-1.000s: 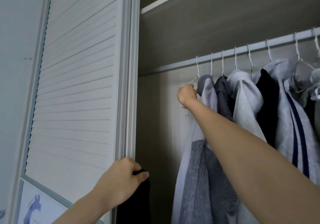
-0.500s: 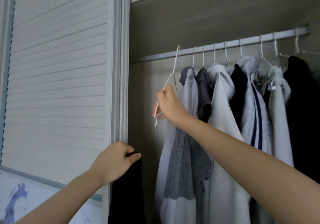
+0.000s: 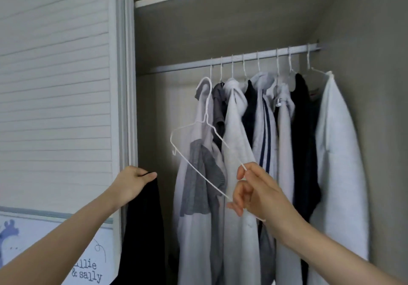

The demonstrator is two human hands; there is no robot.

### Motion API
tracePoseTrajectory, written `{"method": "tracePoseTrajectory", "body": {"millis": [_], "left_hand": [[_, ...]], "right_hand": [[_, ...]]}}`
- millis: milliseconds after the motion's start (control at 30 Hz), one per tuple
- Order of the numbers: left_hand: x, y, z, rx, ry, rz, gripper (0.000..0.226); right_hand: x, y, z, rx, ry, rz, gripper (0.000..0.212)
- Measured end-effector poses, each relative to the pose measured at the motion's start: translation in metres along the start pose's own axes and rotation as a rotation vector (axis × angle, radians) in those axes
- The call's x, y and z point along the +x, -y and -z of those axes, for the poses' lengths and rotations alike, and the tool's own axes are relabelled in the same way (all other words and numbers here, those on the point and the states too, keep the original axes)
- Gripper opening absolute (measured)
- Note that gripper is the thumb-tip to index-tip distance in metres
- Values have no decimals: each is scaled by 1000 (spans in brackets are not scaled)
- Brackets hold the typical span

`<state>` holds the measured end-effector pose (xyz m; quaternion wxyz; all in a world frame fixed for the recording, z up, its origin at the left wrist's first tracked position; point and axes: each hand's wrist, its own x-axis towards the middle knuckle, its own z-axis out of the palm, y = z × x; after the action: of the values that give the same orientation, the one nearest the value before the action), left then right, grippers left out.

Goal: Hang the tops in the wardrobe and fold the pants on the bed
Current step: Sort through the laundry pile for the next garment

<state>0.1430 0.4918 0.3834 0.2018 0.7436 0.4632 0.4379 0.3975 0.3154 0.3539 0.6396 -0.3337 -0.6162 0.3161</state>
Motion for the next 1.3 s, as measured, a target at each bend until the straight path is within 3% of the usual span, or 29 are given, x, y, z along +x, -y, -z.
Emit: {"method": "tracePoseTrajectory", "body": {"millis": [200,433,567,700,833,1000,1133,1200,1300], "left_hand": [[-41,-23,-8,-257,-62,122,26],[-87,-37,-20,-370,-98,291,29],[-115,-48,-32,-274,-99,282,32],[-139,-72,-44,-136,15,222,33],[-156,-103,-65,-122,128,123,28],[-168,-134,-85,-108,62,1,52],[-184,-165,-90,-78,4,-199,57],[-190,-175,-85,-101,46,-263,57],[-196,-181,-67,242,-4,-510,55]], "right_hand": [[-56,40,32,147,-123,-92,33],[-138,65,97,123,107,-200,30],[-180,74,129,90,205,-300,30],[-210,78,143,107,232,-339,31],[-218,72,134,84,149,-319,31],[-217,57,119,131,146,-364,31],[-215,52,102,92,199,-341,31],[-218,52,95,156,183,-302,31],[-219,60,94,298,114,-230,30]]}}
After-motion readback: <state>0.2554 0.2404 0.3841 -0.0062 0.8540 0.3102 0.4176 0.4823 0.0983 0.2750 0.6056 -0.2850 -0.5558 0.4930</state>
